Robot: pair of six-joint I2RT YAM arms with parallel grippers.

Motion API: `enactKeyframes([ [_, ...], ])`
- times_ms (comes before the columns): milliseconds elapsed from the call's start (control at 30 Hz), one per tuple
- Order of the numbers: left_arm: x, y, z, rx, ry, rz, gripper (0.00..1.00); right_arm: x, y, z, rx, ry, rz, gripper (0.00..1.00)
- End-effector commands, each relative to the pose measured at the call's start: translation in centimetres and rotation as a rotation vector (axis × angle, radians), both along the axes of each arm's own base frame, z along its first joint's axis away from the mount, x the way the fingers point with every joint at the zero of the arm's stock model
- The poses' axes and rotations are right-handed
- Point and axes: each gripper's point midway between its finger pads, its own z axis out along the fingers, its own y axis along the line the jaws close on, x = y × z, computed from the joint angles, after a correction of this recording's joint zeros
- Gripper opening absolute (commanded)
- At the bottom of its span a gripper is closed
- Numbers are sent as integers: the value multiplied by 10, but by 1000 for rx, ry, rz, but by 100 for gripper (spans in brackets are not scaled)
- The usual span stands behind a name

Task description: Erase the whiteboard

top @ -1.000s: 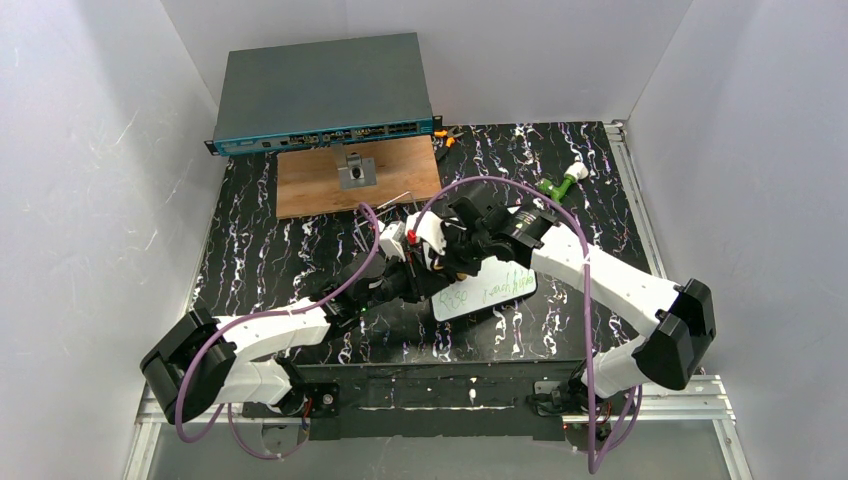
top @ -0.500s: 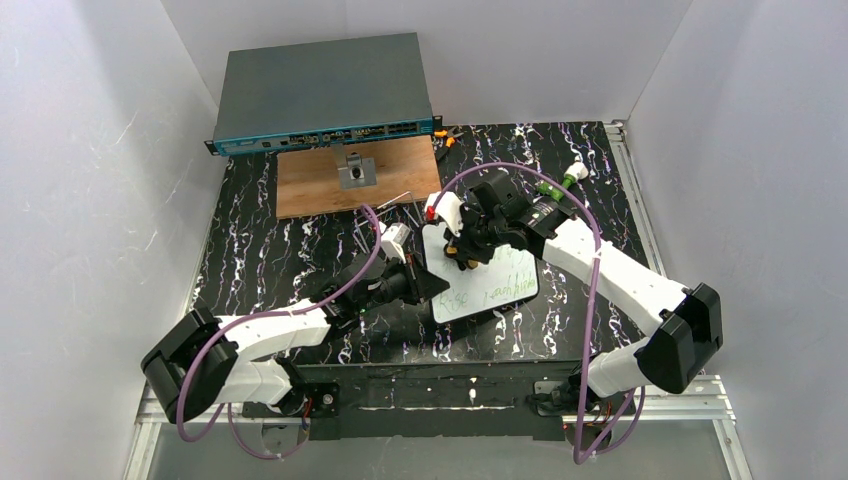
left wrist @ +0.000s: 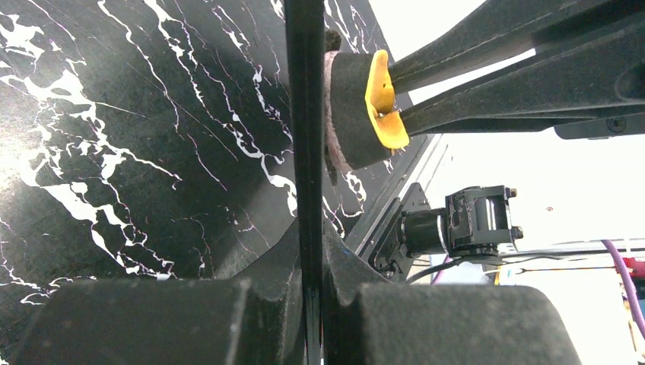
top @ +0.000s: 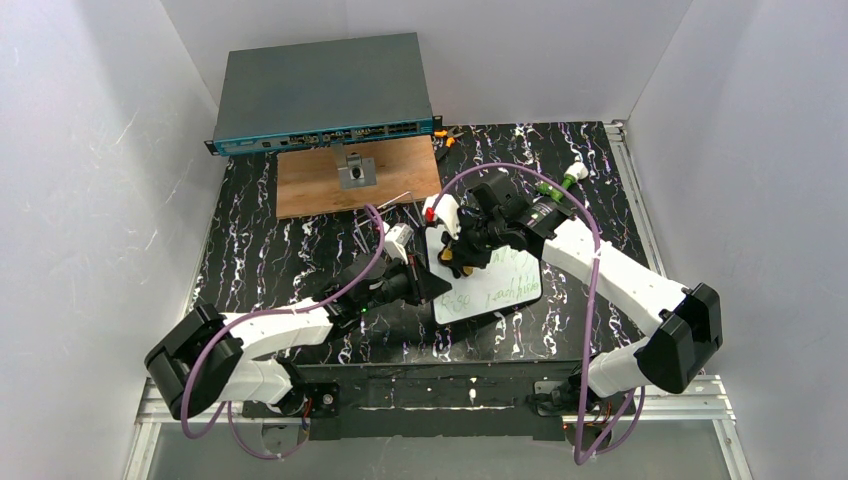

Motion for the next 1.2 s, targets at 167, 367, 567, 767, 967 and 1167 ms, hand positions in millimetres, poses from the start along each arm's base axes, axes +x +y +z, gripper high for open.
enactKeyframes([
  [167,-7,-5,-3,21,-28,-69,0,31,-6,12,21,-67,-132,1],
  [367,-7,-6,-5,22,-28,-74,0,-4,3,17,80,45,14,1],
  [567,-6,-7,-7,23,-21,-77,0,10,4,36,121,30,-45,1],
  [767,-6,-8,-8,21,-14,-81,0,63,-20,31,58,-92,-294,1],
  [967,-6,-8,-8,23,-12,-76,0,53,-24,16,39,-57,-252,1],
  [1167,-6,-8,-8,21,-10,-77,0,7,-11,12,65,36,-27,1],
])
